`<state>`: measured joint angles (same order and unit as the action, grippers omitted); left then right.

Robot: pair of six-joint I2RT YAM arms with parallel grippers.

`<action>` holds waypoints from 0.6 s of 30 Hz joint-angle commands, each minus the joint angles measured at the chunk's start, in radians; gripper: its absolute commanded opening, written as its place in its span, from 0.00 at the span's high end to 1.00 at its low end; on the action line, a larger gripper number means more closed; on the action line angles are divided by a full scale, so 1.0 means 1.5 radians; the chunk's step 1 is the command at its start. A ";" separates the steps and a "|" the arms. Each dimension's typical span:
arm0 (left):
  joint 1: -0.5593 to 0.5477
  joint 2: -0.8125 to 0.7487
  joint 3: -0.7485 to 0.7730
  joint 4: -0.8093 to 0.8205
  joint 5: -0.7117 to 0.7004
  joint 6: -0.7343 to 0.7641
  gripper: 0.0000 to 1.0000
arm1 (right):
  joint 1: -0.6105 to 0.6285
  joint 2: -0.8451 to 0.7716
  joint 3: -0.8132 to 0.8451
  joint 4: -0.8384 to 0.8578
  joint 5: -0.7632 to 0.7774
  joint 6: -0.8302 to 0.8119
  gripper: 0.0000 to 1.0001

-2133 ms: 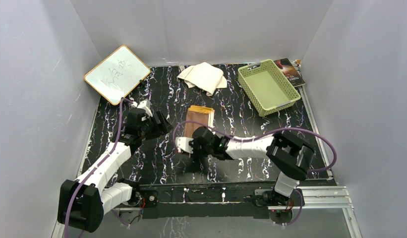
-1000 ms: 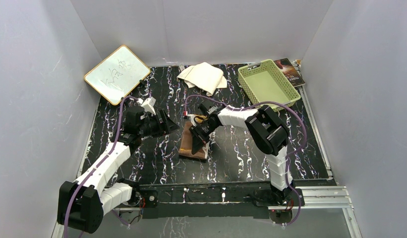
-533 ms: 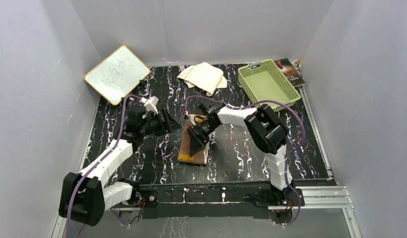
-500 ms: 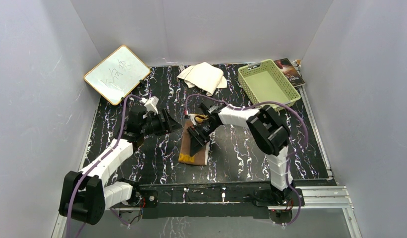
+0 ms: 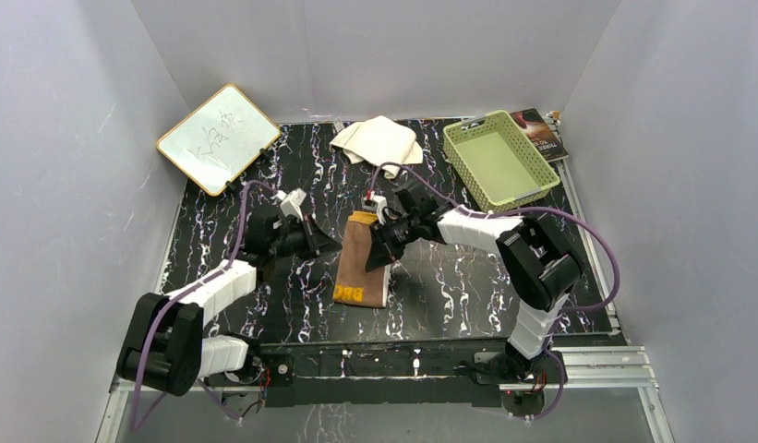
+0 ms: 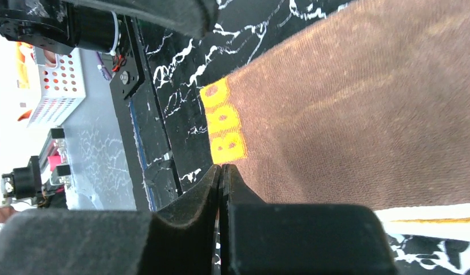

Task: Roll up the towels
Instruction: Roll the towel at the center of the board.

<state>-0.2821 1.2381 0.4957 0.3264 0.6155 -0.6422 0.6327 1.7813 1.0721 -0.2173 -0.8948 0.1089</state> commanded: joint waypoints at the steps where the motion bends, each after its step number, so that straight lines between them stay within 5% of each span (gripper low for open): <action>1: -0.020 0.009 -0.040 0.078 0.049 -0.022 1.00 | 0.003 0.007 -0.034 0.103 -0.010 0.052 1.00; 18: -0.086 0.173 -0.089 0.112 -0.029 0.001 1.00 | -0.019 0.123 -0.130 0.276 -0.088 0.123 1.00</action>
<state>-0.4099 1.4937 0.3660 0.5056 0.6273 -0.6907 0.6327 1.9263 0.9321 0.0292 -0.9657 0.2291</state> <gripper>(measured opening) 0.007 0.005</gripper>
